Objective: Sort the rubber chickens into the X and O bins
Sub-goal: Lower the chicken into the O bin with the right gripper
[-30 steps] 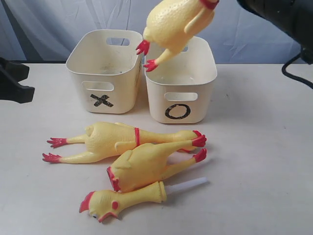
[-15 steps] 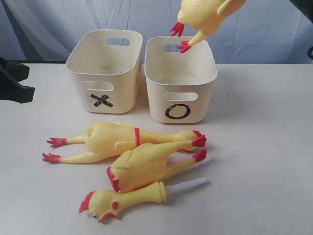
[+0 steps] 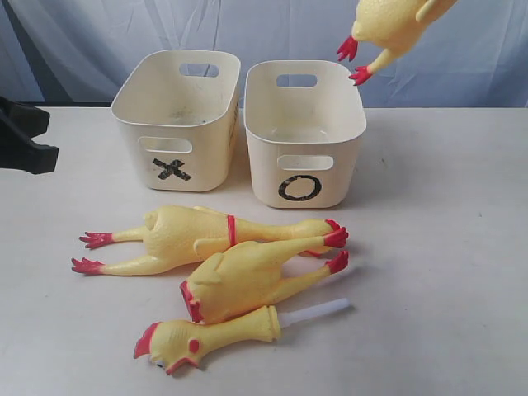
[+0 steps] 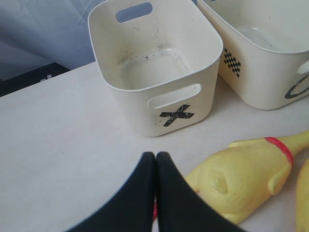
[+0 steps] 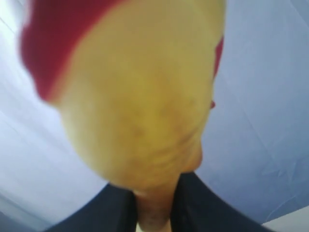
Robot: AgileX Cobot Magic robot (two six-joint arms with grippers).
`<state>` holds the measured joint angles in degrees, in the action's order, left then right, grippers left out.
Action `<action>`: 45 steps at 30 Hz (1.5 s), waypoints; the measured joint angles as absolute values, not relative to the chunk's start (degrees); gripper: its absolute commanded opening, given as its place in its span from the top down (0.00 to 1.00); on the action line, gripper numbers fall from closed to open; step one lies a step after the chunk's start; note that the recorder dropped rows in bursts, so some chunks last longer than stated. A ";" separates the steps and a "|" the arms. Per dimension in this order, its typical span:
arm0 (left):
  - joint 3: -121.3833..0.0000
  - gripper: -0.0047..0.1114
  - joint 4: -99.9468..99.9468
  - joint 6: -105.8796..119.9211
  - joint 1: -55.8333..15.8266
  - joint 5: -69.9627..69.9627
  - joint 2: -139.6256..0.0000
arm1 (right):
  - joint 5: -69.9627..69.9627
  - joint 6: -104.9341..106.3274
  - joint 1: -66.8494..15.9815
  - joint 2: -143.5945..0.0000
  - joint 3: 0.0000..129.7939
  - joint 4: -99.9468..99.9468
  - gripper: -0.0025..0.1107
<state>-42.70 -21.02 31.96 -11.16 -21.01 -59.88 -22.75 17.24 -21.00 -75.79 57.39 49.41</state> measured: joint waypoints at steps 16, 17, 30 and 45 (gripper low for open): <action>-42.70 0.96 -21.02 31.96 -11.16 -22.11 -59.88 | -11.65 -2.28 -20.36 -86.41 64.45 22.81 0.99; -42.70 0.96 -21.02 31.96 -11.16 -22.11 -59.88 | -10.32 -2.38 -20.36 -87.02 65.25 22.65 0.99; -42.70 0.96 -21.02 31.96 -11.16 -22.22 -59.88 | 1.53 -2.51 -20.36 -97.45 72.43 23.82 0.99; -42.70 0.96 -21.02 31.96 -11.16 -22.45 -59.88 | 0.64 -2.51 -20.14 -102.00 75.06 34.62 0.99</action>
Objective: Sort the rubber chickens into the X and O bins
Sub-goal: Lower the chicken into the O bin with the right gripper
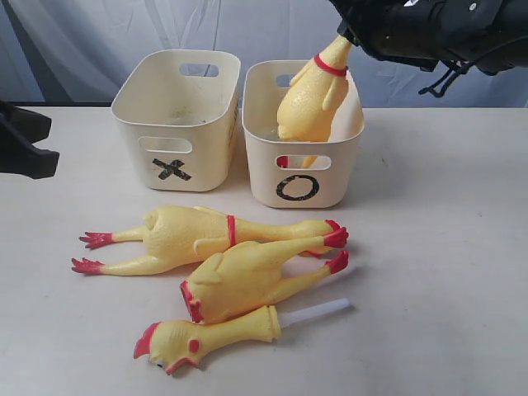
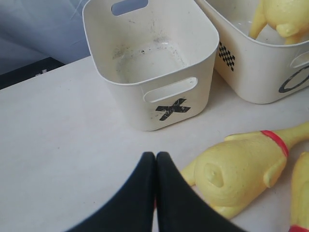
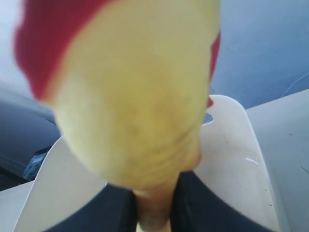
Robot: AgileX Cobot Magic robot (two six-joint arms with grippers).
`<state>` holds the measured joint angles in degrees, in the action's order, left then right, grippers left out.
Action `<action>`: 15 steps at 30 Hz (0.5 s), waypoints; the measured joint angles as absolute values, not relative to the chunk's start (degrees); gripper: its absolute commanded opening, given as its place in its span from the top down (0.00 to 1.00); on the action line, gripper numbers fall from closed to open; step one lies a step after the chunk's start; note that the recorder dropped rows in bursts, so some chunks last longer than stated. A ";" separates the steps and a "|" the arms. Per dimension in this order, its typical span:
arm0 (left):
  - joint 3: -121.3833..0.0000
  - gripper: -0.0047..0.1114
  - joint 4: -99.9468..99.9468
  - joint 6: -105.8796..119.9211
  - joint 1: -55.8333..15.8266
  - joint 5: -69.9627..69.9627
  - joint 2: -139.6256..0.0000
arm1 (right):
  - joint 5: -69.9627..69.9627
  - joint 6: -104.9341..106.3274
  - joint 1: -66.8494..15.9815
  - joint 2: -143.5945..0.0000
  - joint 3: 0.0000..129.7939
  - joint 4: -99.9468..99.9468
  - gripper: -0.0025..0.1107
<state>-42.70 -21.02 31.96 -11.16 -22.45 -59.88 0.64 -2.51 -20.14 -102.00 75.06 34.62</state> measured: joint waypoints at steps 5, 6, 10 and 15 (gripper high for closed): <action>-42.70 0.96 -21.02 31.96 -11.16 -22.45 -59.88 | 8.59 -2.28 -20.14 -102.67 78.99 34.97 0.99; -42.70 0.96 -21.02 31.96 -11.16 -22.45 -59.88 | 9.39 -1.71 -20.24 -102.67 79.55 34.97 0.99; -42.70 0.96 -21.02 31.96 -11.16 -22.45 -59.88 | 10.25 -0.39 -20.24 -102.67 79.88 34.97 0.99; -42.70 0.96 -21.02 31.96 -11.16 -22.45 -59.88 | 10.71 0.00 -20.24 -102.67 79.88 34.26 0.99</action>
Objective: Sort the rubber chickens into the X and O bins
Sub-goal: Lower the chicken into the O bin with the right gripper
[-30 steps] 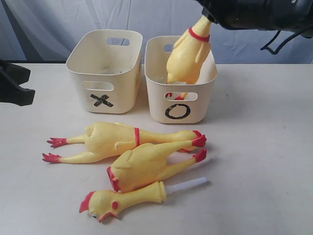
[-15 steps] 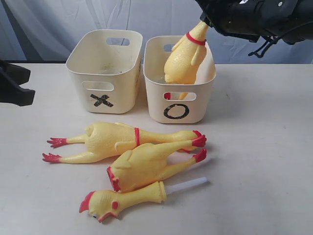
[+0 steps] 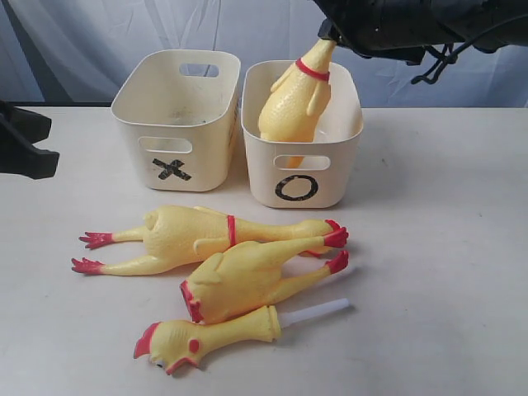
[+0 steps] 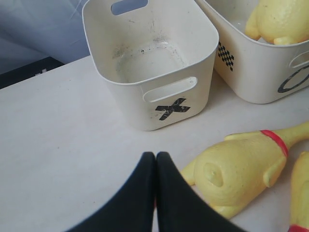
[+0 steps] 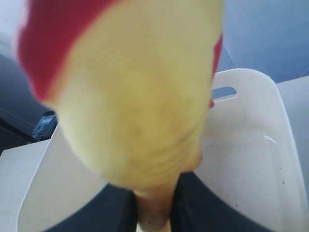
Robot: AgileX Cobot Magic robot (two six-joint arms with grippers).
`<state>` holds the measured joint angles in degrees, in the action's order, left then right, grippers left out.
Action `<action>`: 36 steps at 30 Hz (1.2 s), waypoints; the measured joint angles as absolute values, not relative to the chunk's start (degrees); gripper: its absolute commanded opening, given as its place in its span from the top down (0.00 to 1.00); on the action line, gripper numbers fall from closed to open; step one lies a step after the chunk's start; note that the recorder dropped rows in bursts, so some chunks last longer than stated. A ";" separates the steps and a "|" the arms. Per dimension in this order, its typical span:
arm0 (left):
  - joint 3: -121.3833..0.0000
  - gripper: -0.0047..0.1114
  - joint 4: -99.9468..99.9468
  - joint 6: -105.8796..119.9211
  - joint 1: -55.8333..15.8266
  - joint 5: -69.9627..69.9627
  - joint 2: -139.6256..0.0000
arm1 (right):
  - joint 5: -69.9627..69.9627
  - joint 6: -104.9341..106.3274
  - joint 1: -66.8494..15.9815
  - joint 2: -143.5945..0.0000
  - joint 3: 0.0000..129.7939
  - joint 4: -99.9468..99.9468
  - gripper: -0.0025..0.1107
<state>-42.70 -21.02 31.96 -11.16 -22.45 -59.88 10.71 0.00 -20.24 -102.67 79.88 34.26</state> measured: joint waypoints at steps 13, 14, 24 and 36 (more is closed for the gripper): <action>-42.70 0.96 -21.02 31.96 -11.16 -22.47 -59.88 | 8.90 0.00 -20.14 -105.05 80.38 32.10 0.99; -42.70 0.96 -21.02 31.96 -11.16 -22.47 -59.88 | 8.74 0.00 -20.14 -105.21 80.49 32.10 0.99; -42.70 0.96 -21.02 31.96 -11.16 -22.47 -59.88 | 7.74 0.00 -20.14 -105.72 80.58 30.83 0.71; -42.70 0.96 -21.12 31.96 -11.16 -22.47 -59.88 | 8.37 0.00 -20.14 -106.51 80.58 30.11 0.58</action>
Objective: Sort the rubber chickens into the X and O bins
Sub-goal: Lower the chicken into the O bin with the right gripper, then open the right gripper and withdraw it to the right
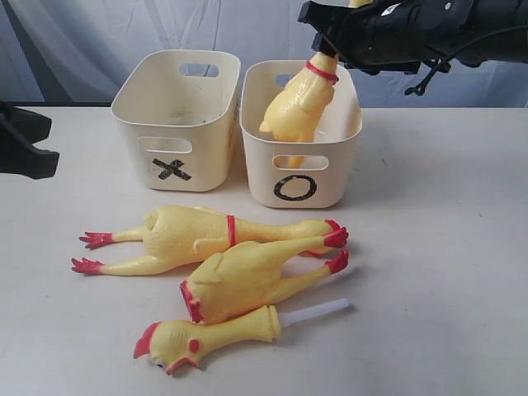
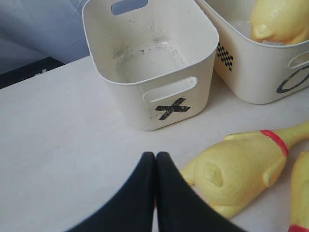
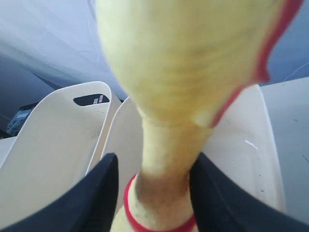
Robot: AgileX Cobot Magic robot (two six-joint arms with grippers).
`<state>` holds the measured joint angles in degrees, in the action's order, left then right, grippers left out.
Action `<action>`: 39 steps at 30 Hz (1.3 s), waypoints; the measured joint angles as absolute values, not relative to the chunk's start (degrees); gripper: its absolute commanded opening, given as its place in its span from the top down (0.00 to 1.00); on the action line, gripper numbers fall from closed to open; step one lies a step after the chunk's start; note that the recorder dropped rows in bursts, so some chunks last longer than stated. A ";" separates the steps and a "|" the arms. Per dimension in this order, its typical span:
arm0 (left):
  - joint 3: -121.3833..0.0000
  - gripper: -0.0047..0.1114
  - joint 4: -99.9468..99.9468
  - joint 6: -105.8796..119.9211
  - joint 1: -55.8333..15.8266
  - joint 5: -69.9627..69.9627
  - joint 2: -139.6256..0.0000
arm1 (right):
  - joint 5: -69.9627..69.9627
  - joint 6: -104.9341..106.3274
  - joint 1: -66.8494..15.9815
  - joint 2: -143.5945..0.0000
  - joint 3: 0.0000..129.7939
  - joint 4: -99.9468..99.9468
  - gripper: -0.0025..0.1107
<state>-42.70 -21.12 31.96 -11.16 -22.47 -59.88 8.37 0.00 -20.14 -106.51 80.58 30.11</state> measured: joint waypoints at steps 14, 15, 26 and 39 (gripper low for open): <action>-42.70 0.96 -21.12 31.96 -11.16 -22.47 -59.88 | 8.37 0.00 -20.14 -106.51 80.58 28.88 0.58; -42.70 0.96 -21.12 31.96 -11.16 -22.47 -59.88 | 8.37 0.00 -20.14 -106.51 80.58 28.88 0.58; -42.70 0.96 -21.12 31.96 -11.16 -22.47 -59.88 | 8.51 0.00 -20.14 -106.51 80.58 27.93 0.58; -42.70 0.96 -21.12 31.96 -11.16 -22.47 -59.88 | 13.14 0.00 -20.14 -106.51 80.58 27.82 0.58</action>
